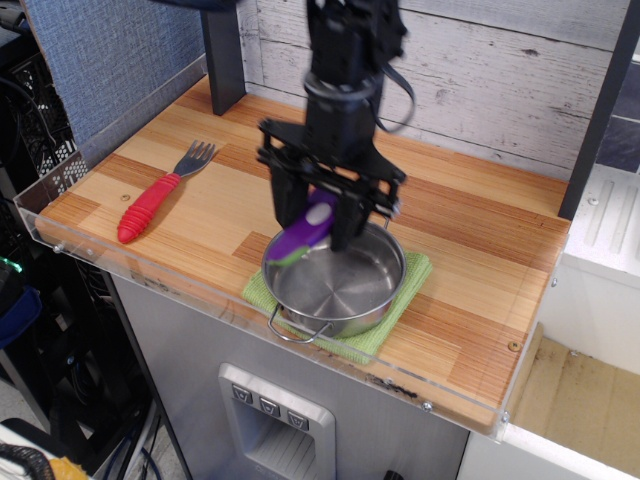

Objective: Place the eggplant between the pot and red fork

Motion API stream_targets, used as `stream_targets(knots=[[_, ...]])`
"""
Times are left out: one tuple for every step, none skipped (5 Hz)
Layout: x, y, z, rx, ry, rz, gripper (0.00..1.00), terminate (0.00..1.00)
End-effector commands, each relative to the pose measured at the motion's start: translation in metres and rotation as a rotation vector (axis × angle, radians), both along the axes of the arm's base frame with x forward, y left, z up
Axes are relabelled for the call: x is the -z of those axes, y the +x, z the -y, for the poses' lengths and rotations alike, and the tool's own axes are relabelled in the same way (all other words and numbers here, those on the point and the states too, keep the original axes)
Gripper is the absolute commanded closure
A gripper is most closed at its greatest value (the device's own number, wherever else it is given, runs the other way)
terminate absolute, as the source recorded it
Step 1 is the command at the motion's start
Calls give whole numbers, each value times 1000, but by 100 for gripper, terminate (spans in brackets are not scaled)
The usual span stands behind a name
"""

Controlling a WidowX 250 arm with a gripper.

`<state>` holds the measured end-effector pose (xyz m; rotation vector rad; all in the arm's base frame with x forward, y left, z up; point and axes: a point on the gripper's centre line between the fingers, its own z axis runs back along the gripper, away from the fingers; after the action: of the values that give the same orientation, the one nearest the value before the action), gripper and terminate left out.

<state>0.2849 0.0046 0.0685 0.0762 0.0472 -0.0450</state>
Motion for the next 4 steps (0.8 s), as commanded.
stream_targets(knots=[[-2,-5,-71,-146,20,9,100,0],[14,-10,-98,-208,24,-41,100,0],[26,-14,-109,-230,45,-69,100,0],[35,-11,-110,-226,63,-81,100,0]])
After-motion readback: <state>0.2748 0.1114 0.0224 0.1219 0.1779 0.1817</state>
